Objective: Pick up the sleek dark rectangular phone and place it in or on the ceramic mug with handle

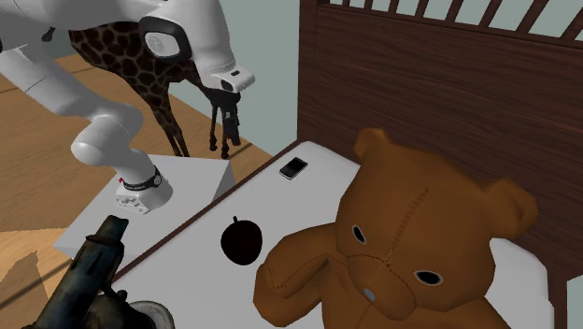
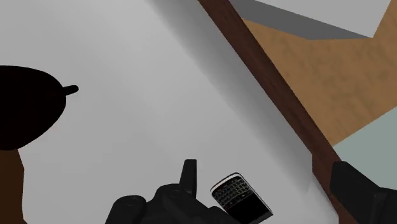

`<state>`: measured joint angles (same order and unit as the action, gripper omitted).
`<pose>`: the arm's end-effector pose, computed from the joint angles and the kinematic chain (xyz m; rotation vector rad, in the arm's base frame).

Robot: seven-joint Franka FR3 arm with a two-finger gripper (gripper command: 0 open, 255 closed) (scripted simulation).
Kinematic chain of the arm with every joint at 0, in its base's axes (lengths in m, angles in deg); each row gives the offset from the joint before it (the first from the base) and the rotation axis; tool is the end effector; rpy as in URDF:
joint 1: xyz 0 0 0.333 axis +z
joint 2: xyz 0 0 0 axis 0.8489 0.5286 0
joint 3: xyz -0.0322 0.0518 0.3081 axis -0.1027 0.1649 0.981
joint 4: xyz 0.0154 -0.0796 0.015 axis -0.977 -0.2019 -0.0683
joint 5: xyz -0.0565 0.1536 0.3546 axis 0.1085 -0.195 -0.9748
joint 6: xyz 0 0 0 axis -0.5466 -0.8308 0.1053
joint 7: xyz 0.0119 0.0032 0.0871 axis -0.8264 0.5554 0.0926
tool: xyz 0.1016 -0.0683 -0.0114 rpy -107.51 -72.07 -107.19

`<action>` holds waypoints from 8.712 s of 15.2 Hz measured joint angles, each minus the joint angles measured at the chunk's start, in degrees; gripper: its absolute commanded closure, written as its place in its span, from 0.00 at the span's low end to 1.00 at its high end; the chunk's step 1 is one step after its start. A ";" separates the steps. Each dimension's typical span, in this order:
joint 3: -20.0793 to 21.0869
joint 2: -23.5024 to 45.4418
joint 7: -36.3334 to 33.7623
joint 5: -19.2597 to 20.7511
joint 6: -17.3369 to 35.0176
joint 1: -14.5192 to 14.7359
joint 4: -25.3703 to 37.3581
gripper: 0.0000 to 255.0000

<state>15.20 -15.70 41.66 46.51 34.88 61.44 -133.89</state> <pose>0.4155 -0.0189 0.5107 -3.0808 -0.4620 -0.0849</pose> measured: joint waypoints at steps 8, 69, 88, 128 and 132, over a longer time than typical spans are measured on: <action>-1.18 15.96 10.62 -0.87 10.10 2.94 4.49 0.00; -0.05 28.46 20.41 -1.64 3.56 4.94 22.02 1.00; -8.96 21.22 36.78 0.05 -0.45 -3.25 18.69 1.00; -19.10 27.24 56.02 -1.52 9.12 -11.55 14.67 0.00; -19.03 25.70 55.52 -0.80 3.97 -11.48 18.49 0.00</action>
<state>-3.83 10.00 97.18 45.70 38.85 49.96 -115.40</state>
